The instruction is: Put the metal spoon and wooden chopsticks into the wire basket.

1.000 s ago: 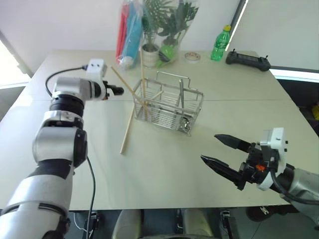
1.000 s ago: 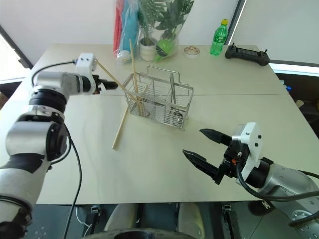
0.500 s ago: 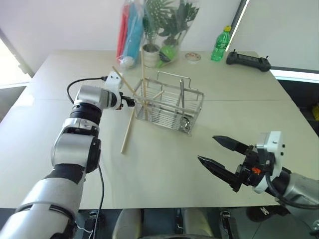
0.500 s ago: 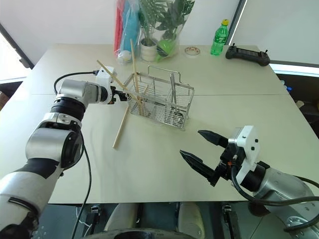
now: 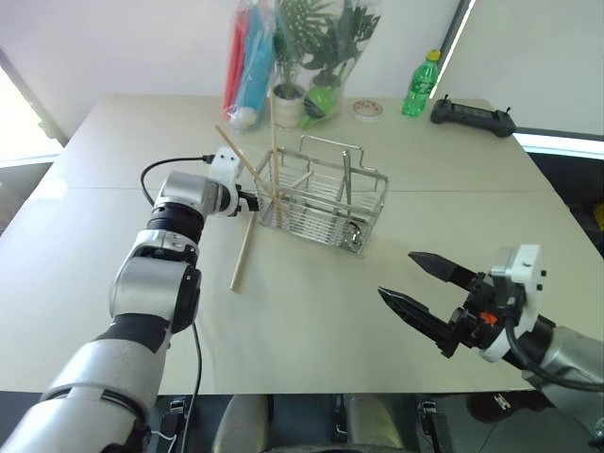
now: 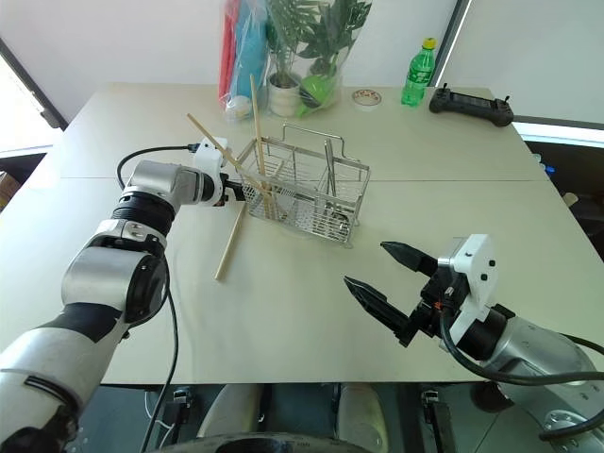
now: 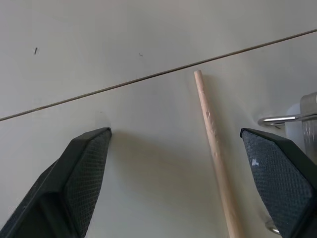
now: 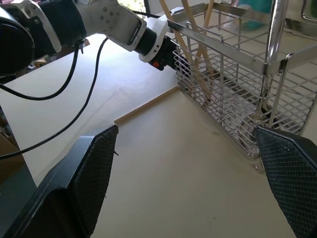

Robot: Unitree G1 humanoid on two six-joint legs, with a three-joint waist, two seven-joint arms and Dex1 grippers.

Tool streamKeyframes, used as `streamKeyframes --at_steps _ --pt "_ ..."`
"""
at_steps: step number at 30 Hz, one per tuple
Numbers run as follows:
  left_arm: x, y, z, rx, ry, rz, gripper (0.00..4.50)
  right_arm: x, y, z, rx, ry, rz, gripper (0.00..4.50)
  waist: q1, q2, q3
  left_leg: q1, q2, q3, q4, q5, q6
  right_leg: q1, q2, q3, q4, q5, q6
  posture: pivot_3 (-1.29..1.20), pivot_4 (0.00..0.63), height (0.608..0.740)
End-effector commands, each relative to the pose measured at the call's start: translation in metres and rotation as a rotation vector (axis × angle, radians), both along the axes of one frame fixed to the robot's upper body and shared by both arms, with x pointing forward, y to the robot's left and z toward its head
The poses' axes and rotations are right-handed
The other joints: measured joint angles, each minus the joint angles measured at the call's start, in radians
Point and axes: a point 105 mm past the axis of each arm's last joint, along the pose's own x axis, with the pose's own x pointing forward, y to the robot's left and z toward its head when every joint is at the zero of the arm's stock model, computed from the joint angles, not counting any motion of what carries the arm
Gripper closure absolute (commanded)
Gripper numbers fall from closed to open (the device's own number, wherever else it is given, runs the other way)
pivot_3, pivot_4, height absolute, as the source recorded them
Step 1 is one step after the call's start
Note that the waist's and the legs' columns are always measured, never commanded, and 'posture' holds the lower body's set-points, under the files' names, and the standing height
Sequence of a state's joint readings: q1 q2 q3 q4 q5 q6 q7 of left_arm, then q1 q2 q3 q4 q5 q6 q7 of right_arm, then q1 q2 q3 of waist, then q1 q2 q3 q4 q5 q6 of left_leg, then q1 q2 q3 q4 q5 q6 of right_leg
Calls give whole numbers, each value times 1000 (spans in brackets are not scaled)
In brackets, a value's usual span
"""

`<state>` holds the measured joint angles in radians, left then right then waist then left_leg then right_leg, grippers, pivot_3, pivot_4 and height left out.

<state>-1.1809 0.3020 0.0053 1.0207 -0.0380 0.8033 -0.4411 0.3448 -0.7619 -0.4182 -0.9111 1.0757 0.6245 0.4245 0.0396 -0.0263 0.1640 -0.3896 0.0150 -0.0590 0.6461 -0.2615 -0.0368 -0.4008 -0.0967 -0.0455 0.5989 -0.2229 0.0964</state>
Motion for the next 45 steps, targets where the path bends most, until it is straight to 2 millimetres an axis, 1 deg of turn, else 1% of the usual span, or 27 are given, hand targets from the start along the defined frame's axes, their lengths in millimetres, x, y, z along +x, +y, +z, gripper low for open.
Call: streamKeyframes --at_steps 1,2,3,6,10,14,18,22,27,29,30,31,32,33,34,35,36,38,39,40,41,42,43,44,45 --pt "-2 -5 -2 -26 22 -13 1881 -6 4 12 -12 -56 20 0 0 0 0 0 0 0 0 0 0 0 0 0 0 0 0 0 150 703" --pt "-2 -5 -2 -27 22 -11 2304 -7 4 10 -17 -49 24 0 0 0 0 0 0 0 0 0 0 0 0 0 0 0 0 0 150 703" --pt "-2 -5 -1 -28 22 -7 2936 -8 5 9 -24 -42 33 0 0 0 0 0 0 0 0 0 0 0 0 0 0 0 0 0 150 703" --pt "-1 -5 0 -31 18 -2 4419 -12 6 6 -38 -27 53 0 0 0 0 0 0 0 0 0 0 0 0 0 0 0 0 0 150 703" --pt "0 -6 3 -39 9 4 4473 -16 7 3 -65 -12 76 0 0 0 0 1 0 0 0 0 0 1 0 0 0 0 0 0 150 703" --pt "1 -5 3 -44 9 9 4473 -15 6 2 -65 -13 76 0 0 0 0 1 0 0 0 0 0 1 0 0 0 0 0 0 150 703" --pt "2 5 6 -39 -8 35 4473 -13 5 4 -64 -20 76 0 0 0 0 1 0 0 0 0 0 1 0 0 0 0 0 0 150 703" --pt "8 27 18 13 -83 64 4473 -11 4 5 -68 -23 81 0 -4 0 0 1 0 0 0 0 0 1 0 0 0 0 0 0 150 703" --pt "12 80 45 114 -208 135 4473 -6 1 8 -81 -30 90 0 -5 0 0 1 0 0 -1 0 0 0 0 0 0 0 0 0 150 703" --pt "12 98 55 133 -253 171 4473 -5 0 9 -84 -32 93 0 -2 0 0 1 0 0 -1 0 0 0 0 0 0 0 0 0 150 703" --pt "12 106 63 116 -280 198 4473 -4 0 9 -85 -32 94 0 0 0 0 1 0 0 -1 0 0 0 0 0 0 0 0 0 150 703" --pt "14 113 79 42 -346 233 4473 -3 0 9 -87 -32 98 0 2 0 0 0 0 0 -1 0 0 0 0 0 0 0 0 0 150 703" --pt "14 118 91 -13 -394 256 4473 -3 0 9 -88 -33 100 0 3 0 0 0 0 0 -1 0 0 0 0 0 -1 0 0 0 150 703" --pt "15 120 105 -75 -450 269 4473 -3 0 10 -89 -32 102 0 3 -1 0 -1 0 0 0 0 0 0 0 0 -1 0 0 0 150 703" --pt "16 119 127 -170 -538 266 4473 -2 0 10 -90 -32 104 0 5 -2 1 -1 0 0 0 0 0 0 0 0 -1 0 0 0 150 703" --pt "16 118 142 -229 -595 261 4473 -2 -1 10 -91 -31 104 0 5 -2 1 -1 0 0 0 0 0 0 -1 0 -2 0 0 0 150 703" --pt "12 115 187 -388 -758 240 4473 -1 -1 11 -91 -31 107 0 5 -2 1 -2 0 0 0 0 0 0 -1 0 -2 0 0 0 150 703" --pt "-5 108 257 -630 -1010 177 4473 0 -1 12 -92 -29 113 0 4 -4 2 -2 0 0 1 0 0 0 -1 0 -2 0 0 0 150 703" --pt "-14 106 278 -695 -1092 150 4473 0 -1 12 -92 -28 116 0 1 -6 3 -2 0 0 1 0 0 0 -1 0 -2 0 0 0 150 703" --pt "-22 95 296 -720 -1164 87 4473 1 -1 13 -93 -27 119 0 0 -6 3 -2 0 0 0 0 -1 0 -1 0 -3 0 0 0 150 703" --pt "-30 80 312 -744 -1227 21 4473 1 -1 13 -94 -27 122 0 -1 -5 2 -2 0 1 0 0 -1 0 -1 0 -3 1 1 0 150 703" --pt "-36 68 322 -753 -1262 -28 4473 2 -2 14 -95 -26 123 0 -1 -3 1 -1 0 1 0 0 -1 1 -2 0 -3 2 3 0 150 703" --pt "-41 54 329 -767 -1286 -83 4473 3 -2 15 -97 -27 125 0 -1 -1 0 0 0 1 0 0 -1 2 -2 0 -3 2 3 0 150 703" --pt "-44 46 332 -776 -1294 -112 4473 4 -2 15 -98 -27 125 0 0 1 -1 1 -1 2 0 0 -1 3 -2 0 -3 1 4 0 150 703" --pt "-49 34 335 -780 -1303 -159 4473 4 -3 16 -101 -27 125 0 1 2 -1 2 -1 2 0 0 -1 4 -2 0 -3 1 4 0 150 703"
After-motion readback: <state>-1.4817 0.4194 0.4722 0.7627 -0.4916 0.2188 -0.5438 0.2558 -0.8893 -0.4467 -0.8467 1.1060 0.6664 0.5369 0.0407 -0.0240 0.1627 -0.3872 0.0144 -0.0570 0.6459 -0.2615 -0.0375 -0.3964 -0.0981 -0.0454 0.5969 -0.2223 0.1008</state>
